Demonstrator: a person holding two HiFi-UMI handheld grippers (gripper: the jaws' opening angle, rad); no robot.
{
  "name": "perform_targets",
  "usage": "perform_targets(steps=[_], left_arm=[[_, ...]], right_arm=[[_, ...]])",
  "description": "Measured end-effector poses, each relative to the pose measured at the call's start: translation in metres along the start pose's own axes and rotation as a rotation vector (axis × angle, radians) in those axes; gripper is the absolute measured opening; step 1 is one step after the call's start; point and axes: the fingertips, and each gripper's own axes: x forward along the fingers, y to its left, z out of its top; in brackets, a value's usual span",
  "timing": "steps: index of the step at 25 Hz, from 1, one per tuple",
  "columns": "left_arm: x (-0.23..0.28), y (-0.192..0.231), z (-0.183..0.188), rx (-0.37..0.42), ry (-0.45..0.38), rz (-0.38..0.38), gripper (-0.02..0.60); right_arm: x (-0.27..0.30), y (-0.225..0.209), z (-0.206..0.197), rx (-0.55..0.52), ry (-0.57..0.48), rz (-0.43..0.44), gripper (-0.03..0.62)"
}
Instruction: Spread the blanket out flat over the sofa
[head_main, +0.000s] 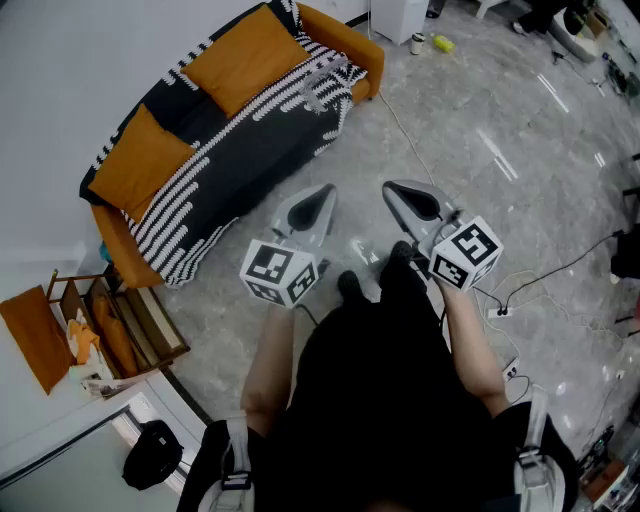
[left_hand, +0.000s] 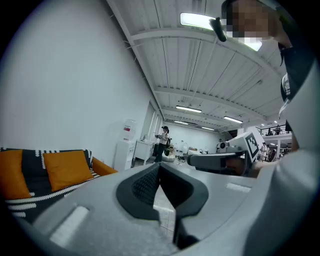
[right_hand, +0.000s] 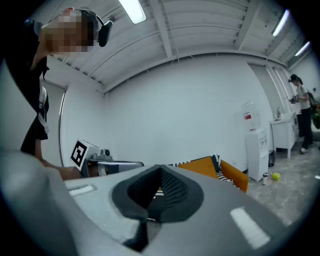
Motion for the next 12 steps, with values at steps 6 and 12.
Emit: perform_targets(steps=[6, 12], left_arm=[[-0.0024, -0.0048, -0.0028, -0.002, 0.006, -0.007, 0.002], [-0.0026, -0.0063, -0.0102, -0.006, 0.021, -0.012, 0.002]], right_arm=[[-0.0004, 0.0051, -0.0018, -0.013, 0.008, 0.004, 0.0], [-0.003, 0.0055, -0.0074, 0.003, 0.008, 0.008, 0.0]])
